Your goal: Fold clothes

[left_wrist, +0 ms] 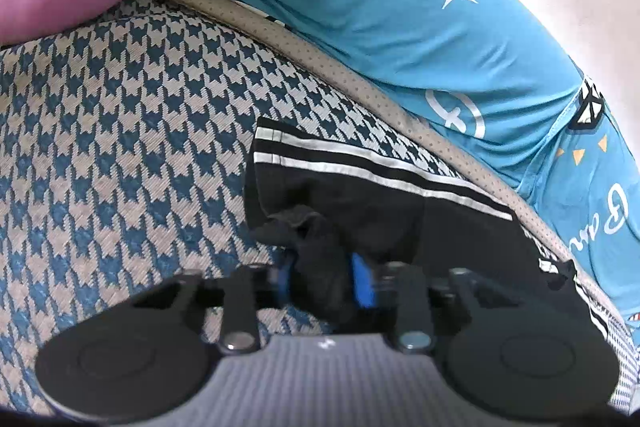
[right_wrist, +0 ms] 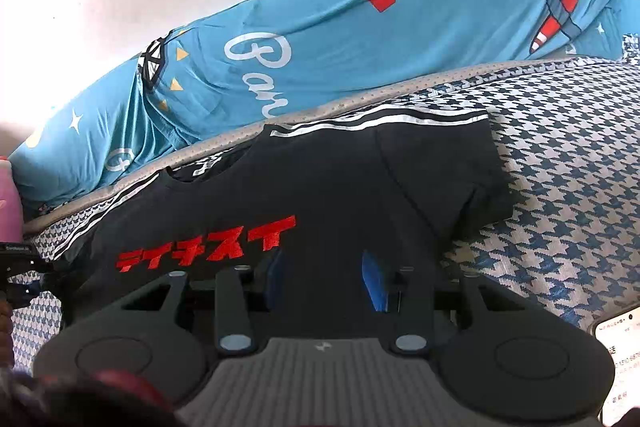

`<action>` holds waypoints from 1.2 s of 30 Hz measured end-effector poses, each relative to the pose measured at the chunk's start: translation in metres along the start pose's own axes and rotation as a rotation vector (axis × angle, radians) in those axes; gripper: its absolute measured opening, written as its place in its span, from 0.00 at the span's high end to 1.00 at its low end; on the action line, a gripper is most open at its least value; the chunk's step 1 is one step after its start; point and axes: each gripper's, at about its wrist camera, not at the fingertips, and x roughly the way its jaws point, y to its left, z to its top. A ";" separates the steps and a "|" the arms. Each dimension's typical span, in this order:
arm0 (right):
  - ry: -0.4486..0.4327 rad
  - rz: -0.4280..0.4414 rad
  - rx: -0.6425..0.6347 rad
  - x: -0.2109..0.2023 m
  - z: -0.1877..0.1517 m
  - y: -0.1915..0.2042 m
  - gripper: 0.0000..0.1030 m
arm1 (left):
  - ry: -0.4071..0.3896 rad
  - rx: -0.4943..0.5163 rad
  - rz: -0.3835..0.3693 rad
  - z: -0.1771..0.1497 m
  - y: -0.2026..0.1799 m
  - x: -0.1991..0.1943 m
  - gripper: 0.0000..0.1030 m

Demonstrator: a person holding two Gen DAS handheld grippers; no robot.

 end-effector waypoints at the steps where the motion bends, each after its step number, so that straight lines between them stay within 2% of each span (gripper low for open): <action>1: -0.001 -0.001 0.001 0.000 0.000 -0.001 0.58 | -0.006 -0.008 -0.009 0.001 0.000 -0.001 0.79; 4: -0.004 0.000 0.003 -0.001 0.001 -0.002 0.58 | -0.033 0.008 -0.032 0.002 -0.009 -0.006 0.79; 9: -0.008 0.003 0.010 -0.002 0.001 -0.004 0.58 | -0.078 0.141 -0.104 -0.005 -0.046 -0.022 0.79; 11: -0.008 0.006 0.013 -0.002 0.001 -0.005 0.58 | -0.050 0.231 -0.159 -0.015 -0.065 -0.025 0.79; 13: -0.008 0.009 0.012 -0.002 0.001 -0.004 0.58 | 0.015 0.338 -0.233 -0.028 -0.086 -0.022 0.78; 14: -0.008 0.010 0.011 -0.002 0.001 -0.004 0.58 | 0.056 0.402 -0.267 -0.036 -0.096 -0.021 0.73; 15: -0.008 0.012 0.010 -0.002 0.001 -0.004 0.58 | 0.077 0.455 -0.284 -0.043 -0.104 -0.021 0.60; 16: -0.007 0.013 0.010 -0.002 0.001 -0.004 0.58 | 0.062 0.478 -0.281 -0.047 -0.108 -0.023 0.53; 18: -0.010 0.014 0.007 -0.003 0.001 -0.003 0.58 | 0.032 0.521 -0.278 -0.055 -0.115 -0.027 0.27; 21: -0.011 0.013 0.005 -0.004 0.001 -0.003 0.58 | -0.006 0.476 -0.328 -0.049 -0.110 -0.038 0.21; 25: -0.007 0.017 0.005 -0.003 0.001 -0.002 0.58 | -0.046 0.383 -0.376 -0.035 -0.098 -0.052 0.19; 27: -0.007 0.024 0.003 -0.003 0.001 0.000 0.58 | -0.062 0.361 -0.371 -0.030 -0.095 -0.058 0.16; 30: -0.007 0.046 -0.004 -0.002 0.000 0.005 0.58 | -0.068 0.343 -0.363 -0.025 -0.090 -0.059 0.16; 36: -0.009 0.158 -0.069 0.001 -0.003 0.034 0.58 | -0.061 0.326 -0.356 -0.025 -0.088 -0.054 0.16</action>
